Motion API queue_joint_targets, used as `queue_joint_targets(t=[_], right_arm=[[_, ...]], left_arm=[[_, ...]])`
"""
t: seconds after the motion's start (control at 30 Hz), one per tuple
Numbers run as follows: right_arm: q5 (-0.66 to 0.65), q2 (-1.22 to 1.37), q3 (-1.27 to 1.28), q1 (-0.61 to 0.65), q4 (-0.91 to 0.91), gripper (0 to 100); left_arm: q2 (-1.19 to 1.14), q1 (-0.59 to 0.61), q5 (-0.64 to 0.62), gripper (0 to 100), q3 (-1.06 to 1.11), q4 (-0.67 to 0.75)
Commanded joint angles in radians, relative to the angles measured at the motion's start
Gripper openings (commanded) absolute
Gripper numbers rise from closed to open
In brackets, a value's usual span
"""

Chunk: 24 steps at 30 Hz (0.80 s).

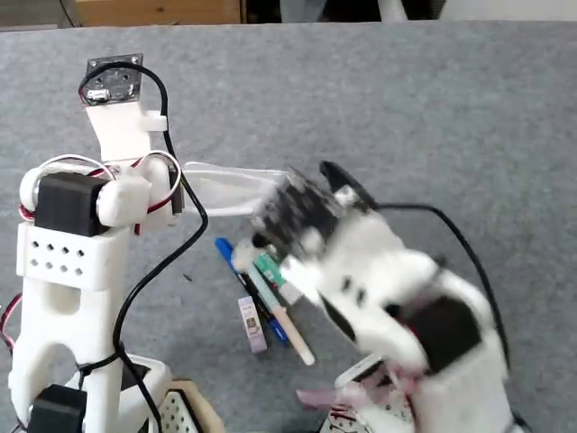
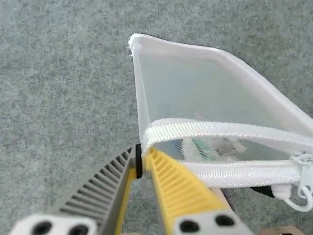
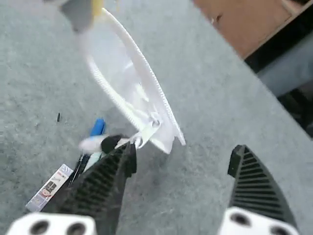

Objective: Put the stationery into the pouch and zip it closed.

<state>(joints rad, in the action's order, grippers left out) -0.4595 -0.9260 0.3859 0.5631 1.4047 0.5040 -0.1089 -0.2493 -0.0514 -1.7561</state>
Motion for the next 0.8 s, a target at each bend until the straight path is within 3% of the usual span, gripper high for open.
queue_joint_targets(t=[0.0, 0.27, 0.53, 0.77], right_arm=[[-0.003, 0.113, -0.068, -0.014, -0.038, 30.9], [-0.012, 0.255, -0.094, 0.026, 0.006, 30.8], [-0.012, 0.312, -0.058, 0.043, -0.078, 30.7], [-0.031, 0.173, -0.094, 0.107, 0.063, 30.7]], left_arm=[[0.011, 0.001, -0.008, 3, -0.002, -0.006], [0.0, 0.018, -0.005, 3, -0.051, -0.005], [-0.002, 0.056, -0.005, 3, -0.062, -0.005], [-0.017, 0.096, -0.005, 3, -0.047, -0.002]])
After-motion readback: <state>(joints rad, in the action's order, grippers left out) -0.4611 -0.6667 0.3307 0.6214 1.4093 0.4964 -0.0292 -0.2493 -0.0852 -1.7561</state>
